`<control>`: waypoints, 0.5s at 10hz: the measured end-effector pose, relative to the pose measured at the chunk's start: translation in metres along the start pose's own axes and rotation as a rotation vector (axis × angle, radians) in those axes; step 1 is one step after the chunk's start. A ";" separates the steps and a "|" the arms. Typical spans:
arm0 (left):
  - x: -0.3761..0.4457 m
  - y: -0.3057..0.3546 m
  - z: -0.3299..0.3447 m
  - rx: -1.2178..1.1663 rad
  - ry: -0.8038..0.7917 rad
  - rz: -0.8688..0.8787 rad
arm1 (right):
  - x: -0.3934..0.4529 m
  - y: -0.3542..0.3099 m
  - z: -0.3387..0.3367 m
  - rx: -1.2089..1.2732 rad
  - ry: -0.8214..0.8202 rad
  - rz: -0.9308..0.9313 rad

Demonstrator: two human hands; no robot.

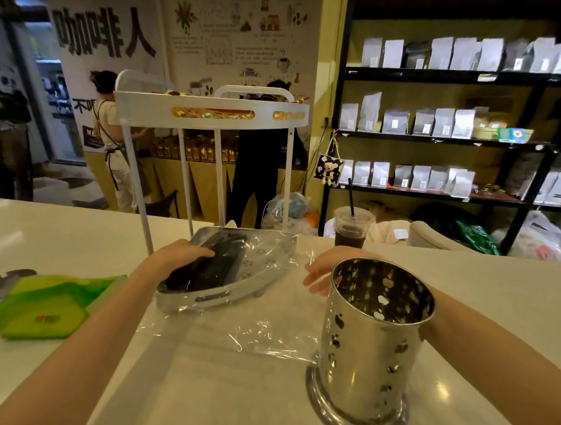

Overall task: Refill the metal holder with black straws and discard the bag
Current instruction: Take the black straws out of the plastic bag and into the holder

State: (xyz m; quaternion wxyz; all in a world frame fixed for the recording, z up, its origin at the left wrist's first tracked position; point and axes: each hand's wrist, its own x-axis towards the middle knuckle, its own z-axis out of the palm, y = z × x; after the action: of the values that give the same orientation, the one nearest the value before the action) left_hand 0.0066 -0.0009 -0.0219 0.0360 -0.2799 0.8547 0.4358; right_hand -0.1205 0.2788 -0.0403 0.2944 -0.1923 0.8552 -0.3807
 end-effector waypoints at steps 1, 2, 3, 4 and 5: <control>0.000 -0.002 -0.002 -0.041 -0.002 0.015 | -0.034 -0.029 -0.001 -0.048 -0.025 -0.098; 0.000 -0.003 -0.002 -0.081 -0.016 0.046 | -0.032 -0.035 -0.009 0.018 -0.037 -0.135; -0.003 0.002 -0.007 -0.130 -0.015 0.055 | -0.039 -0.048 -0.016 0.176 -0.048 -0.152; -0.005 0.012 -0.017 -0.150 -0.015 0.067 | -0.045 -0.062 -0.022 0.288 -0.008 -0.188; -0.008 0.021 -0.030 -0.183 -0.017 0.062 | -0.053 -0.078 -0.030 0.324 0.016 -0.259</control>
State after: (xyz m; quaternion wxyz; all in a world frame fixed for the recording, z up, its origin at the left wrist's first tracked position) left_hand 0.0081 -0.0108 0.0147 0.0040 -0.2517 0.8192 0.5152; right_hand -0.0923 0.2747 0.0539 0.2634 -0.2477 0.7532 -0.5495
